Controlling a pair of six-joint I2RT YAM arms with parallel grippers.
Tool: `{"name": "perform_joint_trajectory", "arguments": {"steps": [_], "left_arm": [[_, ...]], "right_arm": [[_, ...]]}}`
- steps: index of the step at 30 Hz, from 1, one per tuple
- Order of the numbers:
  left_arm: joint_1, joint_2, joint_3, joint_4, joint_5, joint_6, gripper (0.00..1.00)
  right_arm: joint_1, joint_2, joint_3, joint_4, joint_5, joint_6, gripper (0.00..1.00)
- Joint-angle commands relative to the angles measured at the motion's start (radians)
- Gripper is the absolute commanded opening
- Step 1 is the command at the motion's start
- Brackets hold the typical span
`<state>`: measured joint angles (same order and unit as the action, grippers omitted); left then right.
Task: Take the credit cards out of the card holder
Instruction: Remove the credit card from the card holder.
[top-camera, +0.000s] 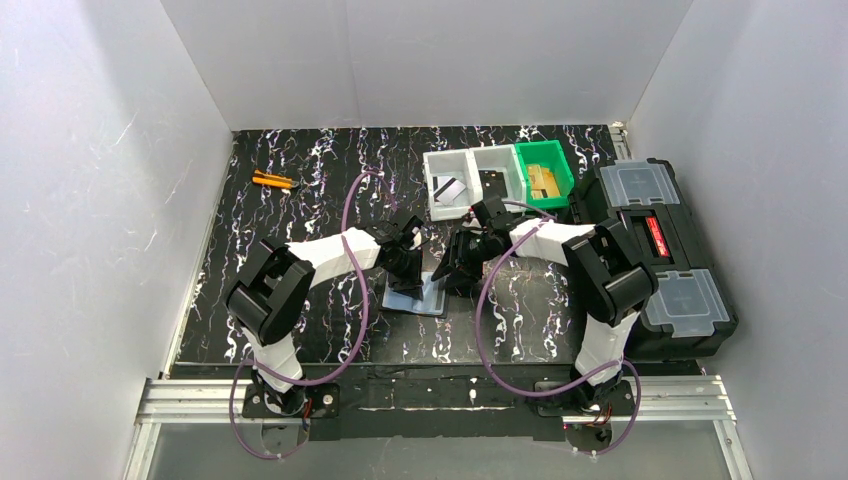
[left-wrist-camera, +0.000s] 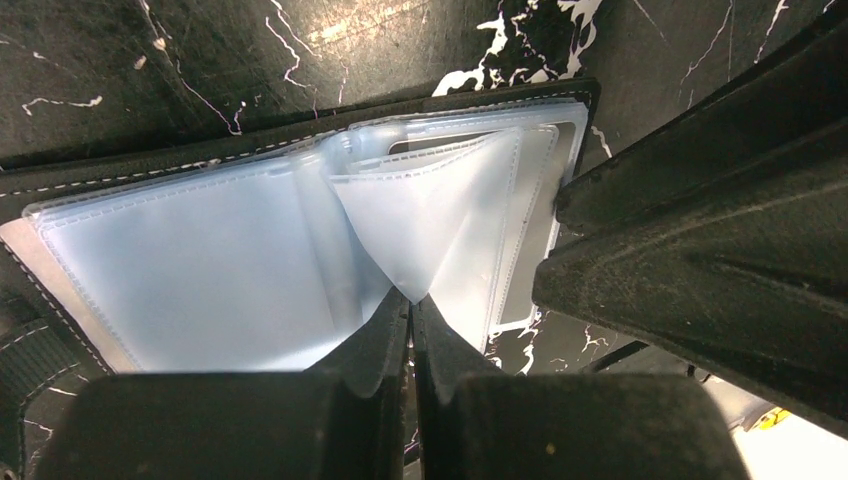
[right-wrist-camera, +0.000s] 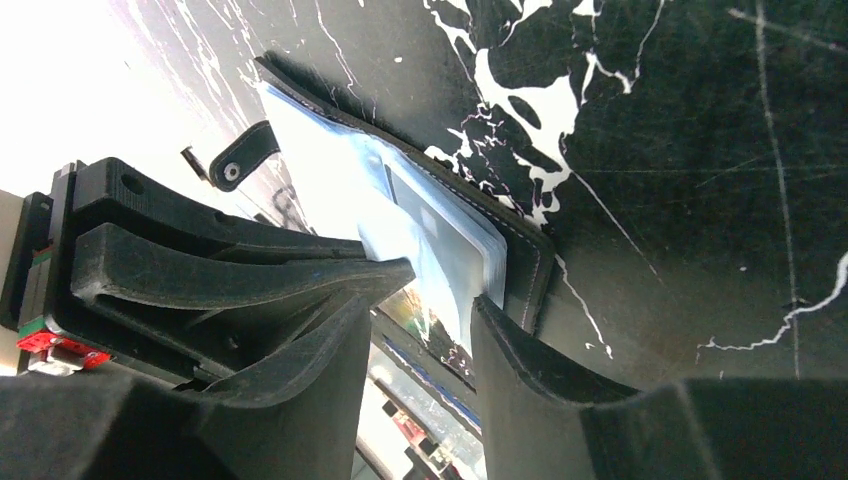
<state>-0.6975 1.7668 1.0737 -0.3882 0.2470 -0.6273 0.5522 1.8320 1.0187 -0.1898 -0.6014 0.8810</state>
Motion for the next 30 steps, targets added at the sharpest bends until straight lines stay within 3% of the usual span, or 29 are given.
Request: {"name": "perform_joint_trajectory", "arguments": {"steps": [1, 17, 26, 30], "left_arm": [[-0.020, -0.013, -0.040, -0.012, 0.080, 0.001, 0.00], [-0.008, -0.024, -0.053, 0.020, 0.136, 0.004, 0.00], [-0.002, -0.043, -0.040, 0.010, 0.147, 0.011, 0.00], [0.001, -0.066, -0.021, -0.020, 0.138, 0.017, 0.07]], "right_arm": [[0.010, 0.015, 0.039, -0.009, -0.009, -0.028, 0.49], [0.040, 0.083, 0.037, 0.045, -0.005, -0.037, 0.46], [0.040, 0.080, 0.022, 0.043, 0.006, -0.034, 0.17], [0.040, 0.073, 0.024, 0.025, 0.020, -0.046, 0.04]]}}
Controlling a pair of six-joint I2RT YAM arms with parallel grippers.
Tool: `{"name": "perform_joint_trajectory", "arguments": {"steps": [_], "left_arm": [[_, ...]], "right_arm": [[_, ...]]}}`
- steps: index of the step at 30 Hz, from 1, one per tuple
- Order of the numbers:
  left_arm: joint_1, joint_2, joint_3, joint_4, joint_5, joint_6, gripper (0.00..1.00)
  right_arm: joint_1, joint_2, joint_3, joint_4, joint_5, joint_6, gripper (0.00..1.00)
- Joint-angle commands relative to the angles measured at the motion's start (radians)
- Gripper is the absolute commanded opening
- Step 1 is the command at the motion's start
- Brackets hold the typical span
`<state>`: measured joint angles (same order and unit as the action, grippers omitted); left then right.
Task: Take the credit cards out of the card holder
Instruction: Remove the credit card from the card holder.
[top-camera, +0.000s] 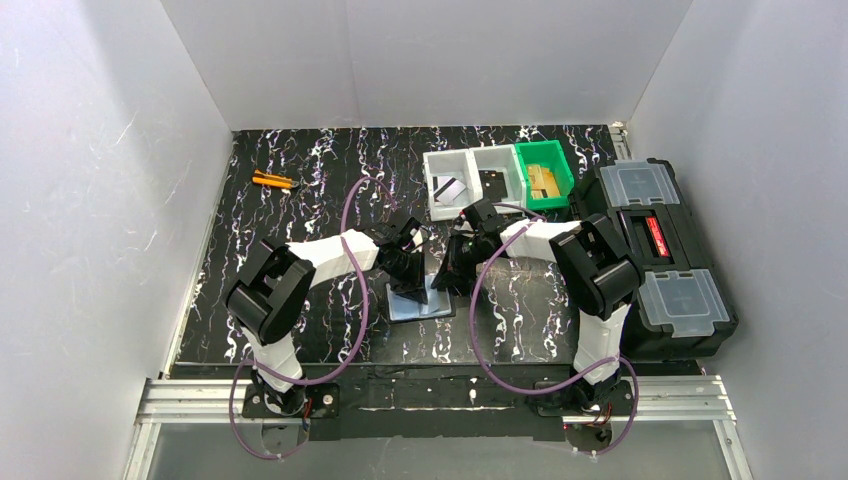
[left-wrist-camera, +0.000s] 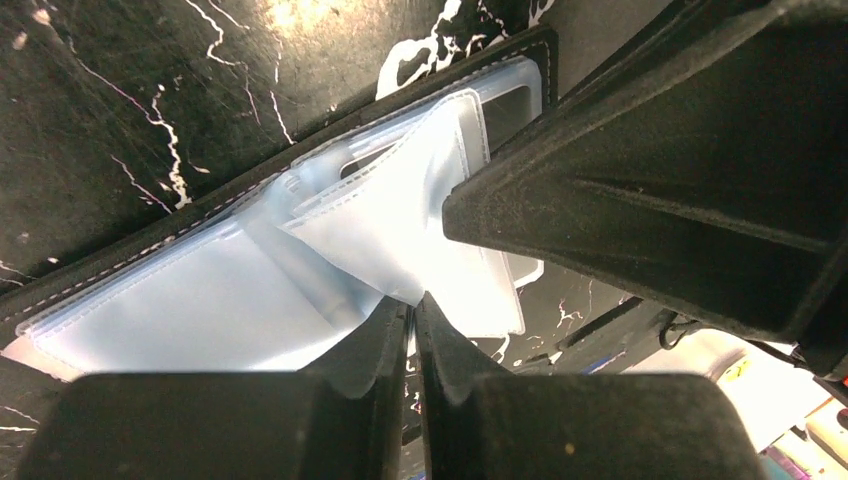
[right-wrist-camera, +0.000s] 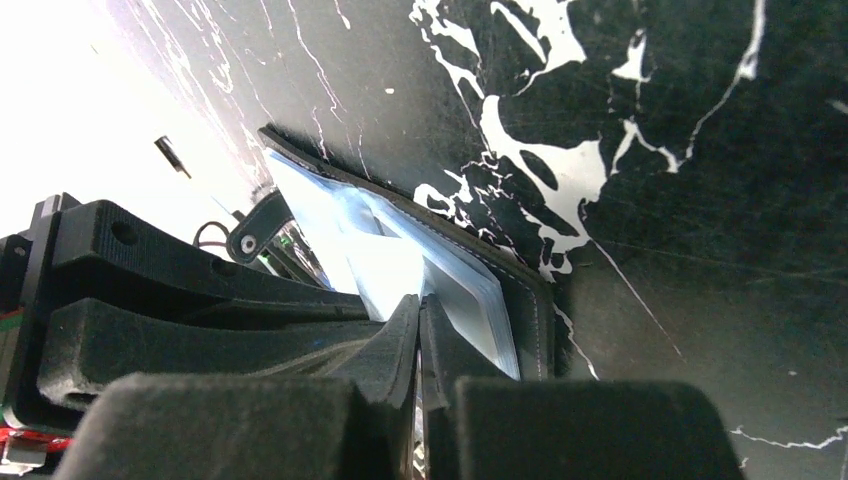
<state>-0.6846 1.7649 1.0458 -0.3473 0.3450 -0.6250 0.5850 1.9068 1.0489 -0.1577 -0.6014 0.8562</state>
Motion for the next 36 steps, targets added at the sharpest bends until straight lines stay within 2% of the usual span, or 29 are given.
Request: {"name": "perform_joint_trajectory", "arguments": {"steps": [1, 3, 7, 10, 14, 20, 27, 32, 36], "left_arm": [[-0.009, -0.072, 0.013, -0.072, 0.037, 0.016, 0.08], [-0.006, -0.090, 0.025, -0.096, 0.027, 0.016, 0.14], [0.006, -0.144, 0.045, -0.153, -0.012, 0.026, 0.32], [0.016, -0.189, 0.050, -0.223, -0.081, 0.043, 0.36], [0.040, -0.243, 0.032, -0.304, -0.174, 0.064, 0.34], [0.083, -0.292, -0.019, -0.327, -0.196, 0.072, 0.26], [0.093, -0.339, -0.029, -0.342, -0.194, 0.063, 0.24], [0.113, -0.404, -0.026, -0.378, -0.202, 0.079, 0.24], [0.122, -0.452, -0.038, -0.388, -0.194, 0.084, 0.23]], "right_arm": [[0.007, -0.007, -0.007, -0.010, 0.021, -0.024, 0.01], [0.008, -0.011, -0.005, -0.017, 0.026, -0.032, 0.01], [0.007, -0.020, 0.001, -0.035, 0.033, -0.048, 0.01], [0.007, -0.027, 0.006, -0.047, 0.034, -0.055, 0.01], [0.007, -0.042, 0.016, -0.058, 0.026, -0.062, 0.01], [0.011, -0.068, 0.027, -0.056, -0.006, -0.048, 0.25], [0.057, -0.084, 0.072, -0.032, -0.051, 0.013, 0.42], [0.120, -0.065, 0.174, -0.093, -0.015, 0.005, 0.51], [0.164, 0.051, 0.269, -0.103, -0.016, 0.014, 0.53]]}}
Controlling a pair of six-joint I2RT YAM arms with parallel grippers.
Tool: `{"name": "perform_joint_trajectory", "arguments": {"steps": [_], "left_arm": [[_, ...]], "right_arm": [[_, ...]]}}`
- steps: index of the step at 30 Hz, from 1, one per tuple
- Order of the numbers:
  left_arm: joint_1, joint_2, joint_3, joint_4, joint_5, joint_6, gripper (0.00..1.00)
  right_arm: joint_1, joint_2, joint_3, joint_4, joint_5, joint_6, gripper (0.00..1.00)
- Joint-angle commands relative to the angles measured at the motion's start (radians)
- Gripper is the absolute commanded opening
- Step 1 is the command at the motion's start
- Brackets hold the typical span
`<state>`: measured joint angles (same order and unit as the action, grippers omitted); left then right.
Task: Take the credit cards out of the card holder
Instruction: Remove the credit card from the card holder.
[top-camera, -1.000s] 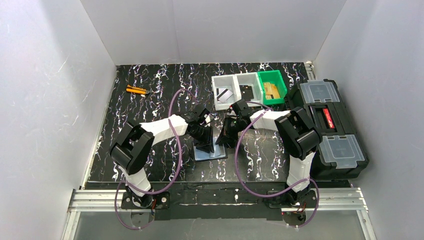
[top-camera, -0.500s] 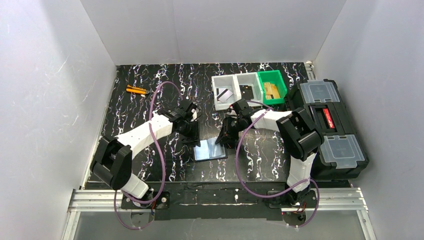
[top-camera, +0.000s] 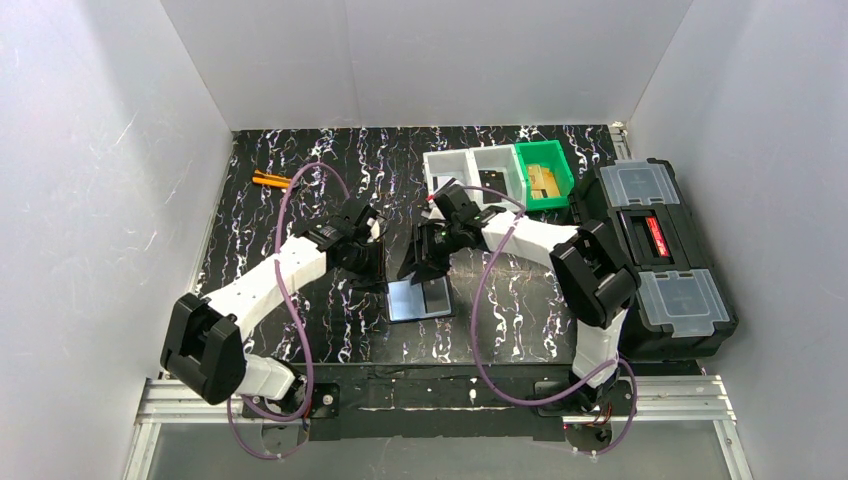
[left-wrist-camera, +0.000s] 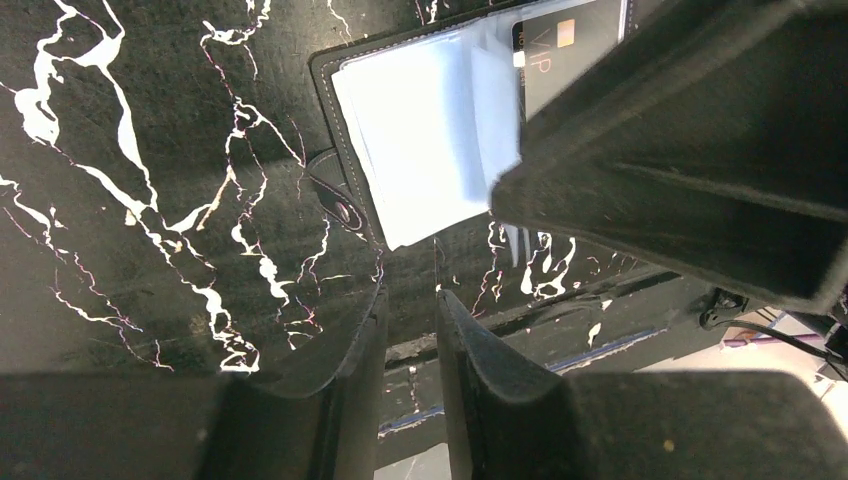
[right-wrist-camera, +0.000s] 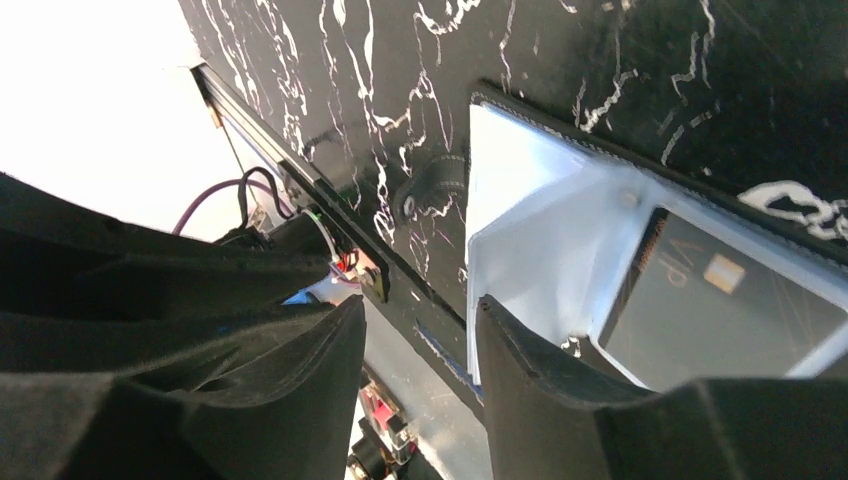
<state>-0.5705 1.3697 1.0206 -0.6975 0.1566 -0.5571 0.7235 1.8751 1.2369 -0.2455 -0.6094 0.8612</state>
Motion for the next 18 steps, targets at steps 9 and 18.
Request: {"name": "perform_joint_trajectory", "arguments": {"steps": [9, 18], "left_arm": [[0.015, -0.071, -0.015, -0.041, 0.003, 0.028, 0.23], [0.017, -0.052, 0.006, -0.037, 0.021, 0.037, 0.24]], "right_arm": [[0.053, 0.183, 0.133, -0.012, -0.018, 0.019, 0.56], [0.054, 0.197, 0.148, -0.032, -0.004, 0.003, 0.58]]}}
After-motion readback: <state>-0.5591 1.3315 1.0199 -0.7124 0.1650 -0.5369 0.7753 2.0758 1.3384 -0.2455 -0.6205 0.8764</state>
